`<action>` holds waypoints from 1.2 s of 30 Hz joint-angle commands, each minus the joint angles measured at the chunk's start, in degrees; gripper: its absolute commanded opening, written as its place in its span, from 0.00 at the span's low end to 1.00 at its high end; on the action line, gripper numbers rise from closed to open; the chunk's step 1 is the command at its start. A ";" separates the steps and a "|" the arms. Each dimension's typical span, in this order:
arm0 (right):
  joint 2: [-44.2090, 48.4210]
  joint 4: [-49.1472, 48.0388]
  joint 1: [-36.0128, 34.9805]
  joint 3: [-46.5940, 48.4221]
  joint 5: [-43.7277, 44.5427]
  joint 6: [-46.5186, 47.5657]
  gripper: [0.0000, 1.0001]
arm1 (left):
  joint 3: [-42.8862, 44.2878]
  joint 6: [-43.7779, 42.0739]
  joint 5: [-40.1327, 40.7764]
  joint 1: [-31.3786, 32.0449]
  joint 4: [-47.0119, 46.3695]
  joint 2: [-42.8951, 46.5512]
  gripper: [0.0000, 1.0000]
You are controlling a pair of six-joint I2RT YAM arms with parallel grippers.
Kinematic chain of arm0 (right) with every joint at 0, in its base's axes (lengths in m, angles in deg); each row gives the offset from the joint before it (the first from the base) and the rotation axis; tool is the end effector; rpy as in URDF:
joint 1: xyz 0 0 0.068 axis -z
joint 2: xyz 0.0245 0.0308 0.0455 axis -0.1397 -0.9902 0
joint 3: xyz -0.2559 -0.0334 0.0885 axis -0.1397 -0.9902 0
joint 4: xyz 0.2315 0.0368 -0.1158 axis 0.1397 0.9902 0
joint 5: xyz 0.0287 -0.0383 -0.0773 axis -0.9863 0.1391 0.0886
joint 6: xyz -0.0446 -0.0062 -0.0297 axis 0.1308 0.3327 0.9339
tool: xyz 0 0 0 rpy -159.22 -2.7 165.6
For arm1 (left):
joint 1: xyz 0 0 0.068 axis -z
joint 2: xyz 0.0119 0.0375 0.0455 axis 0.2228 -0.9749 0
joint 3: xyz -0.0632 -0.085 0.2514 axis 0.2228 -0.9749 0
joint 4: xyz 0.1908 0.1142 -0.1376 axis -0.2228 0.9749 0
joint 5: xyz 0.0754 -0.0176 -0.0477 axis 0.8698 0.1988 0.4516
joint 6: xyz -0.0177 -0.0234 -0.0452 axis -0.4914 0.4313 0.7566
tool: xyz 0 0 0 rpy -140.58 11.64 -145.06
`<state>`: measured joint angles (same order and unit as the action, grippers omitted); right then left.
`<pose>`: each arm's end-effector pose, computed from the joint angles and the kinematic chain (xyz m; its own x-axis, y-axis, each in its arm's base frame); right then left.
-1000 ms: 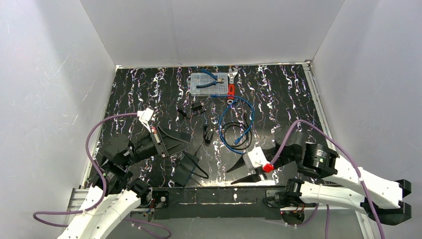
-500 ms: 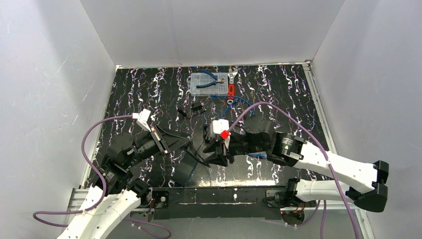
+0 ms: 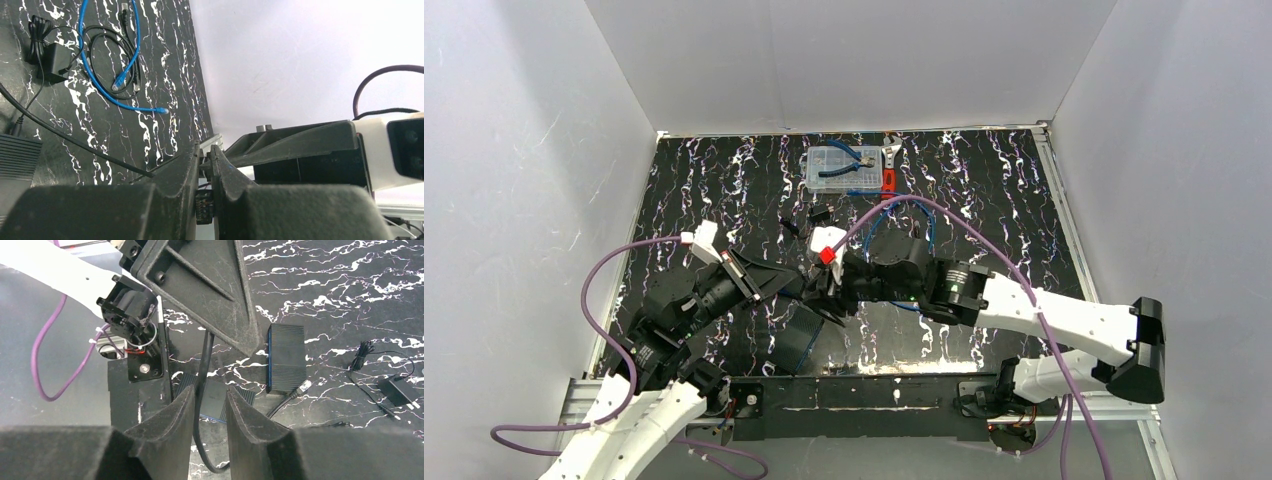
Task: Insert the plug into the switch port
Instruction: Pick up the connector from the center of the board.
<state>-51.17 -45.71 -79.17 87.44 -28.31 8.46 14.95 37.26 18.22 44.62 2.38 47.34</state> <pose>0.0886 0.2747 0.3772 -0.0446 -0.2201 -0.9744 -0.9825 0.1861 0.0029 0.0882 -0.0646 0.3418 -0.6572 -0.6107 -0.4417 0.2812 0.3449 -0.8955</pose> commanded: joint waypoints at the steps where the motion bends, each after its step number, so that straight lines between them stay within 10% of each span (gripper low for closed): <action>1: -1.65 -4.78 -1.09 3.31 3.99 -0.35 0.34 | -0.74 1.78 3.43 0.24 0.46 1.12 0.00; 36: -7.12 -6.73 -1.45 5.70 1.33 -0.36 0.01 | -2.08 5.00 2.25 0.26 -1.91 1.48 0.00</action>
<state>-59.03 -50.91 -80.12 91.57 -25.69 7.61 12.88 41.44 21.78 44.60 2.53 48.40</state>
